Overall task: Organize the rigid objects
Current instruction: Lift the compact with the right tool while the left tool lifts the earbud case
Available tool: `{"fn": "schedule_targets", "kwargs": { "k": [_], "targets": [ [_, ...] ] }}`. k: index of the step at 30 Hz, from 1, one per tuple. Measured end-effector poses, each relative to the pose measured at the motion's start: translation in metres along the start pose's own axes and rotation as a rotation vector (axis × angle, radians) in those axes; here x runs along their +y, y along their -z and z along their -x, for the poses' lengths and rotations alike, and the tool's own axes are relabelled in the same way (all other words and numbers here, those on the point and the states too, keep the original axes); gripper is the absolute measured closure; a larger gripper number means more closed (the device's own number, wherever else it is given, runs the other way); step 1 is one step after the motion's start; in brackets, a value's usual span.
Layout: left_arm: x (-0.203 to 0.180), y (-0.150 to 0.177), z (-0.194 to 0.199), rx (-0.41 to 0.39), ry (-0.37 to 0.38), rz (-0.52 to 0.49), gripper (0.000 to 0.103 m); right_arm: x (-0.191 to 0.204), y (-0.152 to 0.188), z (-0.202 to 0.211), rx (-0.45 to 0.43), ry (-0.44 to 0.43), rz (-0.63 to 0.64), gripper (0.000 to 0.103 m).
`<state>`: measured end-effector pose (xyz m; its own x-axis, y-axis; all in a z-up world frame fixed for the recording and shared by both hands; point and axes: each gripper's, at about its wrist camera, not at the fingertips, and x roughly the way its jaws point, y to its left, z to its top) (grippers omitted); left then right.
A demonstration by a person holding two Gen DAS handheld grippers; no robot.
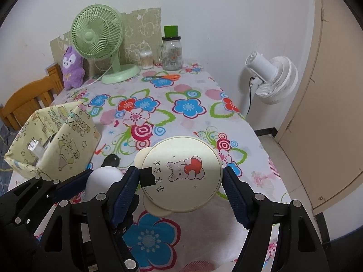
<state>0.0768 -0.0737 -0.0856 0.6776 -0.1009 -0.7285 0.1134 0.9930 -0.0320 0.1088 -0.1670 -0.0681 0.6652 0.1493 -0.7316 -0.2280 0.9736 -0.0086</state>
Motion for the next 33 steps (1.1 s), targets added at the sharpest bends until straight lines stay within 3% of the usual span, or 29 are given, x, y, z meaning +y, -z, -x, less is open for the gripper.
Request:
{"fn": "schedule_targets", "kwargs": {
  "k": [23,33],
  "targets": [
    [0.009,-0.011,0.034,-0.037,-0.005,-0.056,0.049,0.019,-0.012,0.04,-0.054,0.031,0.015,0.027],
    [0.021,-0.018,0.039,-0.039,-0.025,-0.057,0.049,0.029,-0.02,0.042,-0.052,0.003,0.016,0.027]
  ]
}}
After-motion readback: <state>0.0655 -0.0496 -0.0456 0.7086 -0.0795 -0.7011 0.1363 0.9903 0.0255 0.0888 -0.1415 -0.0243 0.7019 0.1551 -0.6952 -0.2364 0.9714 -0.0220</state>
